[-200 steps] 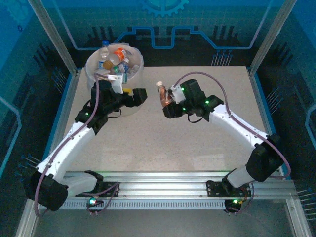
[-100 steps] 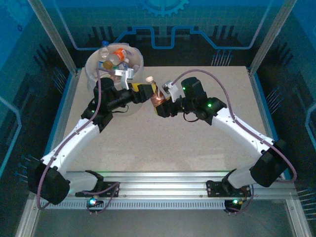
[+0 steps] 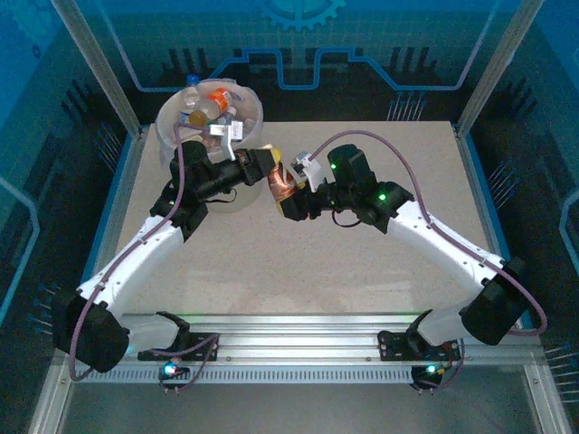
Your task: Put the plastic bottles in the bin
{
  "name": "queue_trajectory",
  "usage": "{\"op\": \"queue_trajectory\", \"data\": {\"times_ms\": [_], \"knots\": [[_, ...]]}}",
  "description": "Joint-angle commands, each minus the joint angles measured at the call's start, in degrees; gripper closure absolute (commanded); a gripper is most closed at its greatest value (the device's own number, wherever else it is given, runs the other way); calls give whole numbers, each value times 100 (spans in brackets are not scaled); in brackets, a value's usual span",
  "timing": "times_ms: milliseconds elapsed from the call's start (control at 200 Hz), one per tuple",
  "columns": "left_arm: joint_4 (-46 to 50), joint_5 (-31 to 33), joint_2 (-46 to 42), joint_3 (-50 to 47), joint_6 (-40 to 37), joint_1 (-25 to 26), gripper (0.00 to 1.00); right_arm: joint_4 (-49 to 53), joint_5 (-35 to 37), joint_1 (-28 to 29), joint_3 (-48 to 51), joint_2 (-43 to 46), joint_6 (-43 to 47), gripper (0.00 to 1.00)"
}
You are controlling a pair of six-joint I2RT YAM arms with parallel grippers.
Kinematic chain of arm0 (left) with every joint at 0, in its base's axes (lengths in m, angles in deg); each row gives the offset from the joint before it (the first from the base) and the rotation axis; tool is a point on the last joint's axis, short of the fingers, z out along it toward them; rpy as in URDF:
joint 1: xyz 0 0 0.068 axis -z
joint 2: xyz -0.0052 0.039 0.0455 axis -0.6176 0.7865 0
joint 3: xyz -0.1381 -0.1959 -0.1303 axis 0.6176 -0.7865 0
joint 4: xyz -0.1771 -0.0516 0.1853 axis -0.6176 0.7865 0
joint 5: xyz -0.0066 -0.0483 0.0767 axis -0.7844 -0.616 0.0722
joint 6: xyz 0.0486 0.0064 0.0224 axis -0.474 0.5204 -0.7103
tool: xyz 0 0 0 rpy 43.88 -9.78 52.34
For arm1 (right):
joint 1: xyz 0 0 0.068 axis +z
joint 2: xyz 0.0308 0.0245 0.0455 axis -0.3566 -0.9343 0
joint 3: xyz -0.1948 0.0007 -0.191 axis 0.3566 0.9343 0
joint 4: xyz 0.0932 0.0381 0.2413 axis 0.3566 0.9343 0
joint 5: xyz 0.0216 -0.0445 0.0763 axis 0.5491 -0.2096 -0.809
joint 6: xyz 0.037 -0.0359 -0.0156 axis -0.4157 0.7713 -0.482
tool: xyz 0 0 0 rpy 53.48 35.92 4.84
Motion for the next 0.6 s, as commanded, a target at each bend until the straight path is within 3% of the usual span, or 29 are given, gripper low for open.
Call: {"op": "queue_trajectory", "data": {"times_ms": [0,105,200,590], "knots": [[-150,-135,-113,-61,-150,65,82,-129,-37,116,-165,66,66,53],[-204,-130,-112,-70,-149,64,89,-56,6,116,-193,67,98,34],[-297,9,-147,-62,-162,58,93,76,155,116,-228,123,173,0],[-899,1079,-349,391,-255,-478,100,396,1038,116,-38,952,259,0]]}}
